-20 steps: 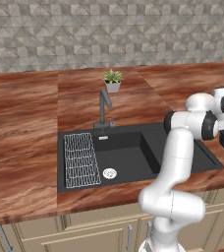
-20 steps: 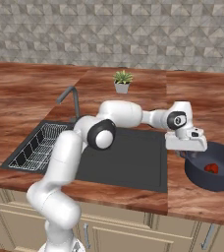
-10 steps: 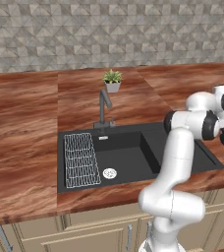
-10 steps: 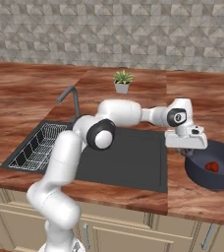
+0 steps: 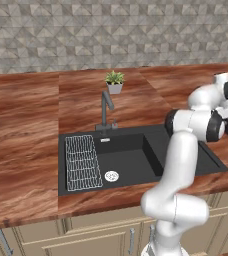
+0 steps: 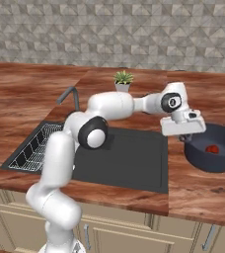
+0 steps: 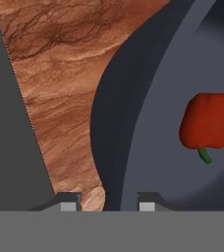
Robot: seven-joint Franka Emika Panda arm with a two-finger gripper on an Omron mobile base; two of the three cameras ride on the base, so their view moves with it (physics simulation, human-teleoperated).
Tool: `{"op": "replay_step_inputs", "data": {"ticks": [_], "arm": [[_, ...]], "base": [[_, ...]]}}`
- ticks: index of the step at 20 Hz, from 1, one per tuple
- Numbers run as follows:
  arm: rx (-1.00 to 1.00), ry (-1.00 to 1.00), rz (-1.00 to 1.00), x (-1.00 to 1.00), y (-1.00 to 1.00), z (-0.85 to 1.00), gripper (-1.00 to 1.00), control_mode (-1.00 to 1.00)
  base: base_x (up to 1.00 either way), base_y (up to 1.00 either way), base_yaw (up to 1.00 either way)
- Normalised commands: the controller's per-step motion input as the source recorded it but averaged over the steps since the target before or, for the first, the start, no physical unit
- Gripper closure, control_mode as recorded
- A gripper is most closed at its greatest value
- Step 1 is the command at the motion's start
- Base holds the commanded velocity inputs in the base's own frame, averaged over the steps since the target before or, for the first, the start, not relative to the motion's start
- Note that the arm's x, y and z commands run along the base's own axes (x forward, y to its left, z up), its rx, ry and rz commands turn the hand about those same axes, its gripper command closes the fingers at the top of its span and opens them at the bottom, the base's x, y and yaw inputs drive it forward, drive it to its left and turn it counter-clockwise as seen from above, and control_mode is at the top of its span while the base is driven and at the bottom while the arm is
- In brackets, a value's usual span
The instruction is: Dump the bell pepper from the pot into the sink. Then turn on the water and wash the bell pepper. Then turn off the water and put the bell pepper back in the pot.
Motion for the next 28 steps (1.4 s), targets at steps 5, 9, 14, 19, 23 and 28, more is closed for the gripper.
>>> {"op": "replay_step_inputs", "data": {"ticks": [5,9,14,19,23,28], "arm": [[-0.04,0.08,0.29,0.0,0.44,0.48,1.0,-1.0],[0.0,0.16,0.33,0.0,0.54,0.39,1.0,-1.0],[0.0,0.05,0.32,0.0,0.49,0.28,1.0,-1.0],[0.0,0.0,0.32,0.0,0.39,0.02,1.0,-1.0],[0.0,0.0,0.24,0.0,0.29,0.0,1.0,-1.0],[0.0,0.0,0.21,-0.09,0.33,0.01,1.0,-1.0]], "base": [[0.0,0.0,0.0],[0.0,0.0,0.0],[0.0,0.0,0.0],[0.0,0.0,0.0],[0.0,0.0,0.0],[0.0,0.0,0.0]]}}
